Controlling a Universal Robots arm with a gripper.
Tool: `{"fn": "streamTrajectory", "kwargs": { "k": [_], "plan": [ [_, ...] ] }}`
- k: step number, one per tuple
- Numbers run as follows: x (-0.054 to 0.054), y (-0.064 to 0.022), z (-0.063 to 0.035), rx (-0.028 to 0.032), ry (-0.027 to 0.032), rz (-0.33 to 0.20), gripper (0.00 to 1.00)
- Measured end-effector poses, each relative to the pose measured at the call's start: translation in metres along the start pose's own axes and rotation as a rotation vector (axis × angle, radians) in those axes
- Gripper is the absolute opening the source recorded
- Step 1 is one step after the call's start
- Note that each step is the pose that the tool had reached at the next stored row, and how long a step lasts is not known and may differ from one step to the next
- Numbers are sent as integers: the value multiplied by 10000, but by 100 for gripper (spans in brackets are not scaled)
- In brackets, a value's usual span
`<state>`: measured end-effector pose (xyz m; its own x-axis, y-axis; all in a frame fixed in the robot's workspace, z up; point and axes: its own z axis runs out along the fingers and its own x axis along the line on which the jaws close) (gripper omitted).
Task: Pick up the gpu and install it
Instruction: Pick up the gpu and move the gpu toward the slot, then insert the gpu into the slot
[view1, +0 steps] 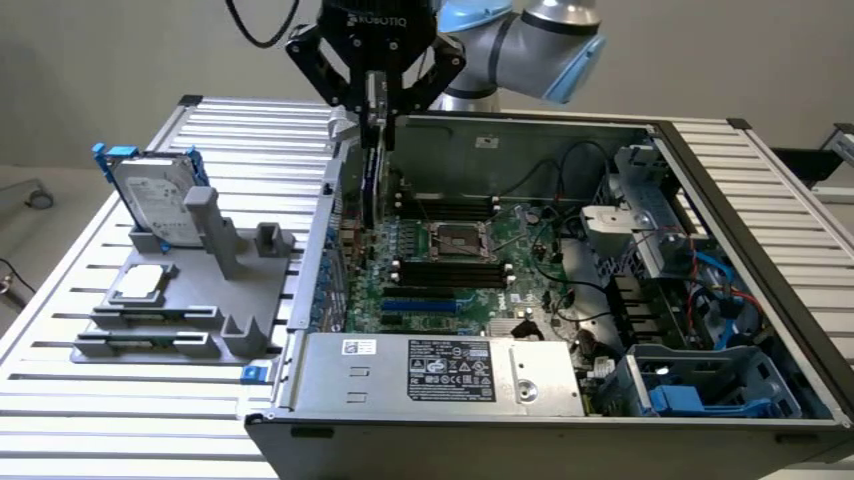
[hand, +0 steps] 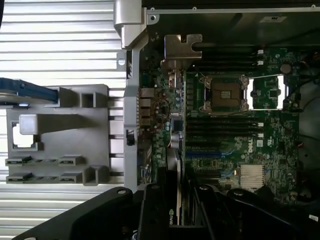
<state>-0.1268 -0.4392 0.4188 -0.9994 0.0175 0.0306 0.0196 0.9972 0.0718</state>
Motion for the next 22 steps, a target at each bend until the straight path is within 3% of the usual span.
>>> {"fn": "streamTrajectory", "kwargs": {
  "k": [16, 22],
  "plan": [
    [-724, 5, 215, 51, 0, 2, 26],
    [-734, 5, 216, 54, 13, 3, 26]
  ]
}}
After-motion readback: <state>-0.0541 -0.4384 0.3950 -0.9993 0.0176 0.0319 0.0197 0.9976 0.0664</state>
